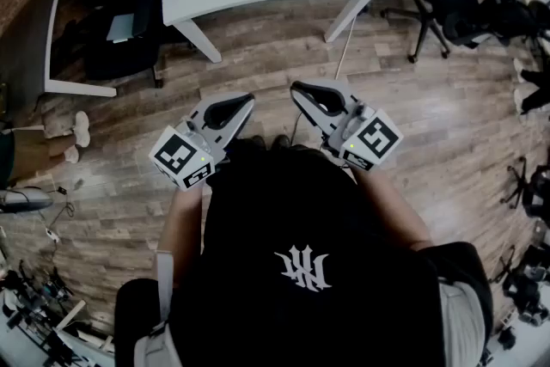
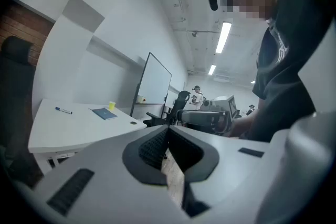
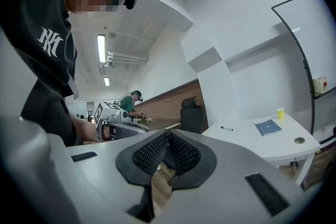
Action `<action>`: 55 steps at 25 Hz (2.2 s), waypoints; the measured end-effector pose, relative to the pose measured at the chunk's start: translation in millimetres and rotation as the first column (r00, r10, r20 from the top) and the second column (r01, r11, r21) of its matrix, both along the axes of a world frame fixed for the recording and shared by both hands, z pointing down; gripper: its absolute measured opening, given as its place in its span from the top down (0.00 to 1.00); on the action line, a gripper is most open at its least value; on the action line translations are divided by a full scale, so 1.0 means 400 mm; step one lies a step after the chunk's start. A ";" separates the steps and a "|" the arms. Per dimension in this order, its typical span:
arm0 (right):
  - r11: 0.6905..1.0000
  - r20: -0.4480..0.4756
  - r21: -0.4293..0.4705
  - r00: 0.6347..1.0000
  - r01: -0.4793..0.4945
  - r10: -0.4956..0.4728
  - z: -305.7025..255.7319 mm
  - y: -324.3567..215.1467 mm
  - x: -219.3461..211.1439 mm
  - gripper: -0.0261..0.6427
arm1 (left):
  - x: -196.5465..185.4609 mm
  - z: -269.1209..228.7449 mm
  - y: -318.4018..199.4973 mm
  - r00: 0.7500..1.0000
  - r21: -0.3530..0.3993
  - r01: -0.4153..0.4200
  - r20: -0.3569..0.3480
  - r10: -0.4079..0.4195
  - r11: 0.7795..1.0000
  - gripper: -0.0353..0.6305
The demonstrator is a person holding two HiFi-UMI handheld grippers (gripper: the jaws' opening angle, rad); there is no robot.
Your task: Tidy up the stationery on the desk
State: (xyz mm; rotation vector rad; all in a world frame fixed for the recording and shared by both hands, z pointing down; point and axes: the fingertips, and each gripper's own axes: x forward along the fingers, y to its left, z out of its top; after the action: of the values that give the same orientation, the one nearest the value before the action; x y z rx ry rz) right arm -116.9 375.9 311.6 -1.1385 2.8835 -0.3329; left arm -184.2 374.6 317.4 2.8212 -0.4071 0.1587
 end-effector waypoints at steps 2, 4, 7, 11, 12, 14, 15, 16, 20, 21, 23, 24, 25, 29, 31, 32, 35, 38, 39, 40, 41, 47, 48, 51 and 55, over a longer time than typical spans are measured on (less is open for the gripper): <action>1.000 -0.007 0.013 1.000 -0.006 0.007 -0.001 -0.025 0.011 0.89 | -0.009 -0.009 -0.037 1.000 0.011 0.020 -0.009 -0.020 1.000 0.94; 1.000 -0.015 0.019 1.000 -0.009 0.009 0.000 -0.039 0.020 0.89 | -0.020 -0.018 -0.065 0.999 0.021 0.041 -0.015 -0.041 0.999 0.94; 1.000 -0.015 0.015 1.000 -0.013 0.013 0.005 -0.039 0.030 0.89 | -0.033 -0.024 -0.081 0.998 0.026 0.060 -0.016 -0.059 0.998 0.94; 1.000 -0.003 0.017 1.000 -0.023 0.023 0.005 -0.043 0.041 0.89 | -0.032 -0.020 -0.098 0.997 0.015 0.073 -0.013 -0.073 0.997 0.94; 1.000 -0.001 0.014 1.000 -0.023 0.023 0.005 -0.044 0.044 0.89 | -0.027 -0.019 -0.099 0.997 0.009 0.070 -0.015 -0.069 0.998 0.94; 1.000 0.015 0.007 1.000 -0.023 0.023 0.004 -0.045 0.050 0.89 | -0.015 -0.015 -0.097 0.998 0.007 0.060 -0.015 -0.060 0.998 0.94; 1.000 0.029 0.004 0.999 -0.024 0.024 0.002 -0.045 0.053 0.89 | -0.009 -0.013 -0.095 0.998 0.007 0.055 -0.014 -0.055 0.998 0.94; 1.000 0.040 0.003 0.999 -0.024 0.024 0.001 -0.044 0.056 0.89 | -0.005 -0.012 -0.094 0.999 0.006 0.052 -0.015 -0.052 0.999 0.94; 1.000 0.040 -0.005 0.999 -0.010 0.011 0.007 -0.039 0.058 0.89 | 0.004 -0.012 -0.094 0.999 0.002 0.047 -0.019 -0.047 0.999 0.94; 1.000 0.038 -0.007 0.999 -0.009 0.009 0.009 -0.040 0.059 0.89 | 0.005 -0.013 -0.095 0.999 0.003 0.047 -0.019 -0.047 0.999 0.94; 1.000 0.036 -0.010 0.999 -0.009 0.010 0.010 -0.043 0.062 0.89 | 0.007 -0.015 -0.097 0.999 0.004 0.047 -0.019 -0.047 0.999 0.94; 1.000 0.036 -0.010 0.999 -0.010 0.011 0.010 -0.045 0.064 0.89 | 0.009 -0.016 -0.098 0.999 0.004 0.046 -0.021 -0.046 0.999 0.94; 1.000 0.038 -0.011 0.999 -0.011 0.011 0.010 -0.047 0.066 0.89 | 0.011 -0.018 -0.098 0.999 0.005 0.045 -0.021 -0.045 0.999 0.94; 1.000 0.046 -0.019 0.999 -0.015 0.016 0.014 -0.049 0.080 0.89 | 0.020 -0.011 -0.098 0.999 0.002 0.048 -0.014 -0.048 0.999 0.94; 1.000 0.049 -0.020 0.999 -0.020 0.021 0.016 -0.051 0.086 0.89 | 0.023 -0.008 -0.097 0.999 -0.002 0.051 -0.012 -0.051 0.999 0.94; 1.000 0.050 -0.019 0.999 -0.022 0.023 0.016 -0.053 0.091 0.89 | 0.025 -0.007 -0.098 0.999 -0.003 0.052 -0.010 -0.052 0.999 0.94; 0.999 0.054 -0.019 0.998 -0.034 0.035 0.018 -0.054 0.108 0.89 | 0.032 -0.008 -0.098 0.998 -0.002 0.058 -0.009 -0.058 0.998 0.94; 0.998 0.062 -0.020 0.996 -0.055 0.057 0.021 -0.058 0.130 0.89 | 0.039 -0.012 -0.096 0.998 0.002 0.061 -0.010 -0.061 0.998 0.94; 0.998 0.065 -0.020 0.996 -0.063 0.064 0.022 -0.060 0.139 0.89 | 0.043 -0.011 -0.095 0.998 0.003 0.061 -0.008 -0.061 0.998 0.94; 0.997 0.068 -0.020 0.995 -0.070 0.071 0.024 -0.060 0.147 0.89 | 0.046 -0.009 -0.092 0.998 0.003 0.060 -0.005 -0.060 0.998 0.94; 0.997 0.071 -0.020 0.994 -0.076 0.077 0.027 -0.061 0.154 0.89 | 0.049 -0.008 -0.089 0.998 0.003 0.059 -0.001 -0.059 0.998 0.94; 0.994 0.087 -0.026 0.990 -0.106 0.108 0.033 -0.073 0.185 0.89 | 0.048 -0.012 -0.096 0.998 -0.002 0.064 0.009 -0.064 0.998 0.94; 0.994 0.089 -0.026 0.990 -0.108 0.110 0.034 -0.077 0.188 0.89 | 0.047 -0.014 -0.102 0.998 -0.003 0.067 0.008 -0.067 0.998 0.94; 0.993 0.095 -0.034 0.988 -0.115 0.118 0.045 -0.088 0.195 0.89 | 0.047 -0.011 -0.120 0.997 -0.004 0.070 0.011 -0.070 0.998 0.94; 0.990 0.095 -0.051 0.986 -0.131 0.136 0.063 -0.123 0.204 0.89 | 0.045 0.002 -0.166 0.998 -0.013 0.068 0.012 -0.068 0.998 0.94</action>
State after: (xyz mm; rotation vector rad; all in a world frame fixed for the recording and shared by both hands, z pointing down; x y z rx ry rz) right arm -35.2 326.5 337.0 -1.2766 2.7123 -0.4368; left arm -166.0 308.2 318.1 2.7904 -0.5017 0.1626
